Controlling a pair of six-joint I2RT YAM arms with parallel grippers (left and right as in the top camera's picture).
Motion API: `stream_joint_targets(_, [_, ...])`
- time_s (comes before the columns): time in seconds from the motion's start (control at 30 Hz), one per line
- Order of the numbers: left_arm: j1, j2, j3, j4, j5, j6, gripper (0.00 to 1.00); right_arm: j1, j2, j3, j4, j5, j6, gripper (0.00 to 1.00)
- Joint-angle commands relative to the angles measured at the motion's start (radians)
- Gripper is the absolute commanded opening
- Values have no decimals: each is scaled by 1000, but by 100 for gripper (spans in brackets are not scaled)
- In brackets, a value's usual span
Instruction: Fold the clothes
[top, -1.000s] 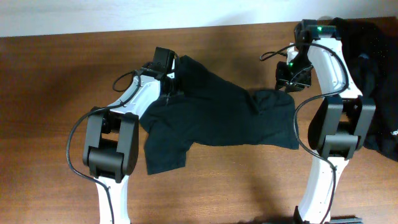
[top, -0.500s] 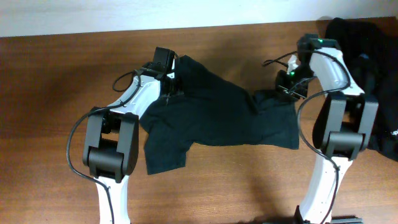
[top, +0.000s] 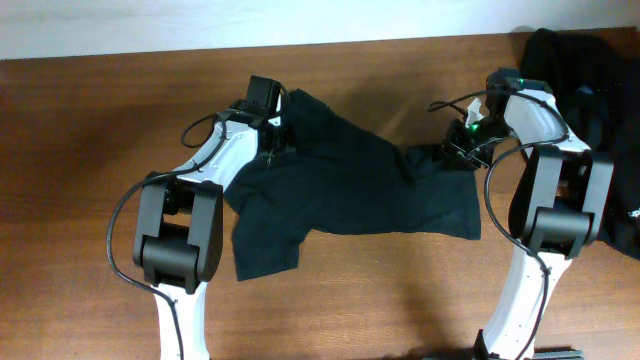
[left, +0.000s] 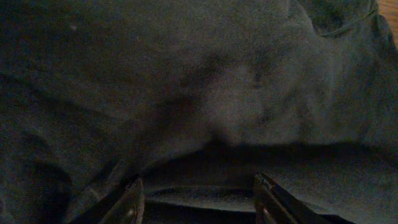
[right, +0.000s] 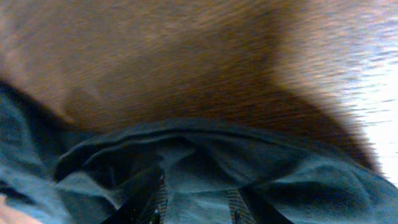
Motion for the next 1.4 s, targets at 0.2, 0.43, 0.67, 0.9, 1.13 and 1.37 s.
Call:
stream_joint_targets(0.2, [10, 41, -35, -6, -18, -6, 57, 3, -93, -4, -3, -64, 1, 38])
stream_joint_targets(0.43, [10, 41, -35, -6, -18, -6, 57, 5, -113, -8, -25, -63, 1, 38])
stream_joint_targets(0.67, [10, 41, -35, -6, -18, -6, 57, 5, -113, -11, -32, -60, 1, 38])
stream_joint_targets(0.9, [10, 41, -35, -6, -18, -6, 57, 7, -112, -69, 10, -60, 9, 38])
stream_joint_targets(1.13, [10, 41, -35, -6, -18, -6, 57, 11, -112, -109, 62, -61, 9, 38])
stream_joint_targets(1.37, [10, 41, -35, -6, -19, -6, 57, 19, -112, -126, 92, -62, 25, 34])
